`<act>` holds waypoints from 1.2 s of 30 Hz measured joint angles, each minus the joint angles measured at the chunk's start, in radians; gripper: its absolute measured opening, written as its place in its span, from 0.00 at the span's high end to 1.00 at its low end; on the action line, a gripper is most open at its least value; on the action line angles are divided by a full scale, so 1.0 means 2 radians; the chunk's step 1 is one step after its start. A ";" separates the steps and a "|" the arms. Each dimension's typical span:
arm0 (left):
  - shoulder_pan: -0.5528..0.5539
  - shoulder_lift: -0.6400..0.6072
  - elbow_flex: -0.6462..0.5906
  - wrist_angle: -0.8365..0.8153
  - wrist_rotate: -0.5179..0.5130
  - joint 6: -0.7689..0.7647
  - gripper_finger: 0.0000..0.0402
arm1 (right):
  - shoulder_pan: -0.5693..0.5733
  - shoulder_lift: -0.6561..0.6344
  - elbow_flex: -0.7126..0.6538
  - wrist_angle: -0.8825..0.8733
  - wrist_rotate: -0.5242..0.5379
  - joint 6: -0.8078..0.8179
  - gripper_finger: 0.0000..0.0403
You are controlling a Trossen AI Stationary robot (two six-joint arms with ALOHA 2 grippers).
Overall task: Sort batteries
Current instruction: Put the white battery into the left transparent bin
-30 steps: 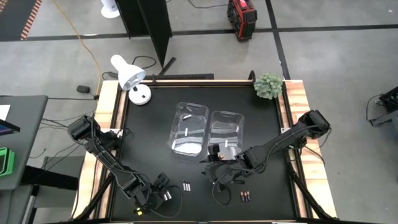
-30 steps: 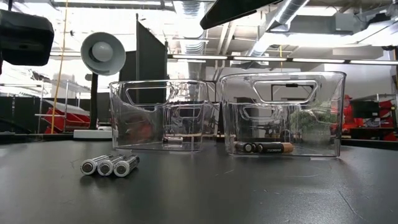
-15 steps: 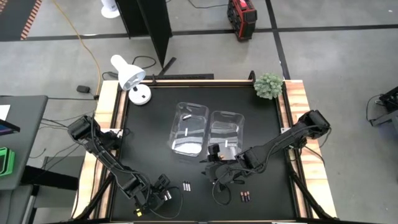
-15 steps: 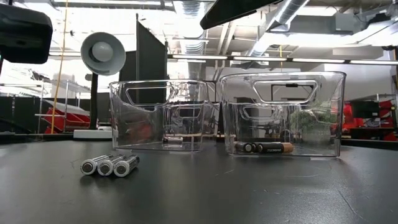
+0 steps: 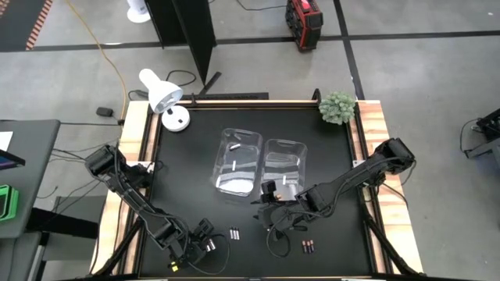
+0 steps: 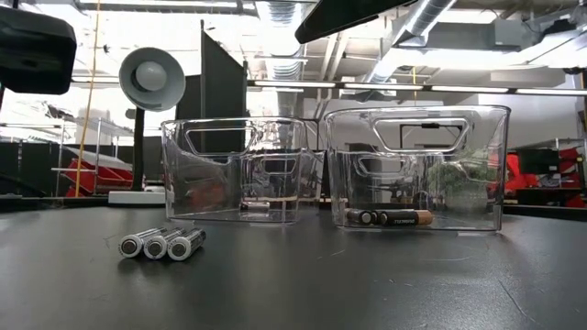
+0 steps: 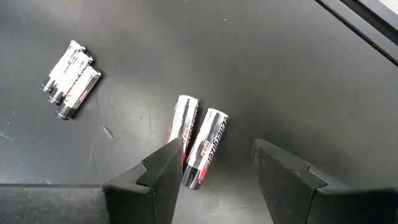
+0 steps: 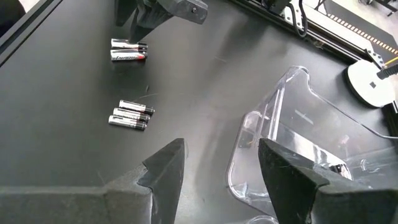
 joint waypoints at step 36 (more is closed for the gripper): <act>0.002 0.031 -0.002 -0.001 0.006 -0.067 0.66 | 0.000 0.000 0.000 0.000 0.000 0.000 0.45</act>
